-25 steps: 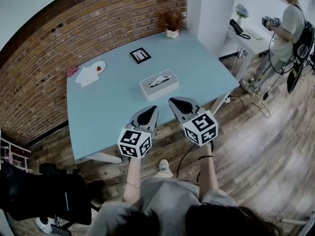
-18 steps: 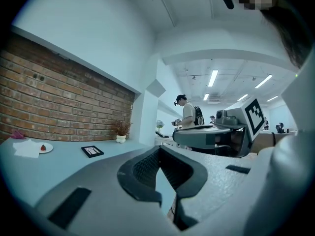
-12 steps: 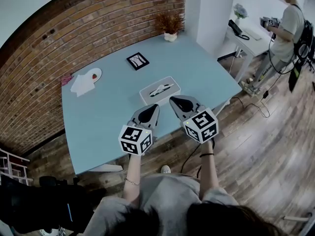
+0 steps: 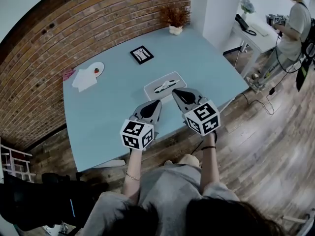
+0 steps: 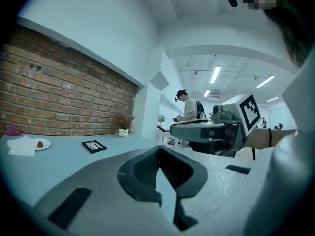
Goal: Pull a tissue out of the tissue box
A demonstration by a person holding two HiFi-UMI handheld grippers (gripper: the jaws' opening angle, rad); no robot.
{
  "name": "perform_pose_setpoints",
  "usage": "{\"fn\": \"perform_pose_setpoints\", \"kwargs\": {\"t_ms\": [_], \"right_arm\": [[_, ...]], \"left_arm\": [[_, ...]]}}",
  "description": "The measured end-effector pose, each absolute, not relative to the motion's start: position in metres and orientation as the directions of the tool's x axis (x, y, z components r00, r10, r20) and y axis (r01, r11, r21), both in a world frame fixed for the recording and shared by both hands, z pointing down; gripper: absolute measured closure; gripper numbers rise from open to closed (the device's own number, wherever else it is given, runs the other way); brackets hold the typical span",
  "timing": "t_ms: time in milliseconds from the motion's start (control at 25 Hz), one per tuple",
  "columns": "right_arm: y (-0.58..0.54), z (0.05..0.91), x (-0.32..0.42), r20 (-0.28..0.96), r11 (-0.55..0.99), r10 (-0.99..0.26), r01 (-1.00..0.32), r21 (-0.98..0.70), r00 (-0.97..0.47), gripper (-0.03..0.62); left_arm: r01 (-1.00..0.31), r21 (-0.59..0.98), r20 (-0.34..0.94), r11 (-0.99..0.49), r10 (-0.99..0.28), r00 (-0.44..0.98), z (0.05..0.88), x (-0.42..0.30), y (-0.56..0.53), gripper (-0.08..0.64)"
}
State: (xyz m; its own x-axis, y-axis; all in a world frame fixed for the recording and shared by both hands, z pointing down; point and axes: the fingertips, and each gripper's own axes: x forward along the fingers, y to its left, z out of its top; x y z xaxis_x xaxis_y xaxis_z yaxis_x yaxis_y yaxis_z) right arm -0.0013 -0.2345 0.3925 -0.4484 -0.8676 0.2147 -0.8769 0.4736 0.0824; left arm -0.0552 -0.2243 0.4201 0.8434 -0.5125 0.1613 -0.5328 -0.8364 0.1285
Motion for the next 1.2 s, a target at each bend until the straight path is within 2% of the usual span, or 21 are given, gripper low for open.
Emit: {"fn": "perform_pose_setpoints", "kwargs": {"t_ms": [480,800,1200], "right_arm": [[-0.283,0.418,0.014,0.36,0.556,-0.796,-0.823,0.116,-0.487,0.592],[-0.318,0.444,0.025,0.497,0.669,-0.685,-0.729,0.142,-0.532,0.591],[-0.343,0.474,0.023,0.612,0.795,-0.544,-0.586,0.157,-0.574,0.591]], "left_arm": [[-0.619,0.205,0.188,-0.758,-0.591,0.785,0.439,-0.048,-0.259,0.557],[-0.691,0.246,0.197,-0.68,-0.662,0.723,0.449,-0.037,-0.281,0.557],[-0.762,0.261,0.228,-0.592,-0.73,0.645,0.464,-0.037,-0.298,0.557]]}}
